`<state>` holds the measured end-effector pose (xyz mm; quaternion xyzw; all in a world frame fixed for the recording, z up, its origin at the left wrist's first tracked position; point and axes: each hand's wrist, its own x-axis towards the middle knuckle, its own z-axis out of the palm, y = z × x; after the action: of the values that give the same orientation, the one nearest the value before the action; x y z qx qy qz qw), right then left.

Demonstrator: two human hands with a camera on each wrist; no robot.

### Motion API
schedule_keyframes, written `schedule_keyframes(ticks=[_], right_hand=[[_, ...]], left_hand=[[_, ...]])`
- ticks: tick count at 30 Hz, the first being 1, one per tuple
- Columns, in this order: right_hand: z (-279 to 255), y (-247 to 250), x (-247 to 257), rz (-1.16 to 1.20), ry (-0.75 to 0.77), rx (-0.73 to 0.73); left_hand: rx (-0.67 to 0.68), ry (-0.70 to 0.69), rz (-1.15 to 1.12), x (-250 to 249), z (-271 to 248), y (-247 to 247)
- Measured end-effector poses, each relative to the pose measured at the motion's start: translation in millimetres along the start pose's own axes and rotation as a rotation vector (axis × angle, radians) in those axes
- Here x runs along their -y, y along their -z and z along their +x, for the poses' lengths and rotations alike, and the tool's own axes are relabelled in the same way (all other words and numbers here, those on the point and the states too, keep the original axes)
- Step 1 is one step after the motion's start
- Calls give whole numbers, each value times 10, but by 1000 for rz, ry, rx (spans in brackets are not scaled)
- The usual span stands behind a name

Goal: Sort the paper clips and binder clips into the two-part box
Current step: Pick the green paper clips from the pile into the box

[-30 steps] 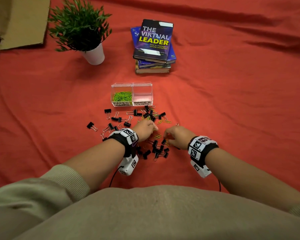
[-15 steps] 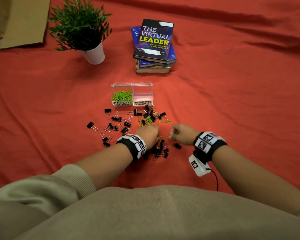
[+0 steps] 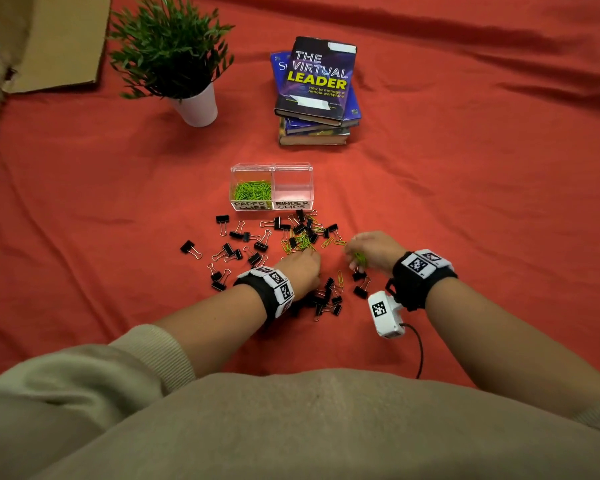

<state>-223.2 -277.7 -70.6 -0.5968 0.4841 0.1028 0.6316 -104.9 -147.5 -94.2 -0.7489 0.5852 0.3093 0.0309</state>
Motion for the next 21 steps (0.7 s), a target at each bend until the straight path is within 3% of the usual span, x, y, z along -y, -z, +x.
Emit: schedule_keyframes(ticks=[3,6,8,15,21], right_hand=[[-41,-135,-41,-419,-7,77],[-92,-268,-52,-831,9,6],[-112,-351,-64,-979,20,-23],[-120,-493,-72,-1097,-32,-29],[-145,-560,-72,-1061,3,-74]], left_hand=[[-30,3,-175,72,-17,50],[-119,55,-382,173,-37,118],[-179,112,-498,235,-38,176],[-280,263,-803,416,-33,382],[-243,354,-947,509,45,397]])
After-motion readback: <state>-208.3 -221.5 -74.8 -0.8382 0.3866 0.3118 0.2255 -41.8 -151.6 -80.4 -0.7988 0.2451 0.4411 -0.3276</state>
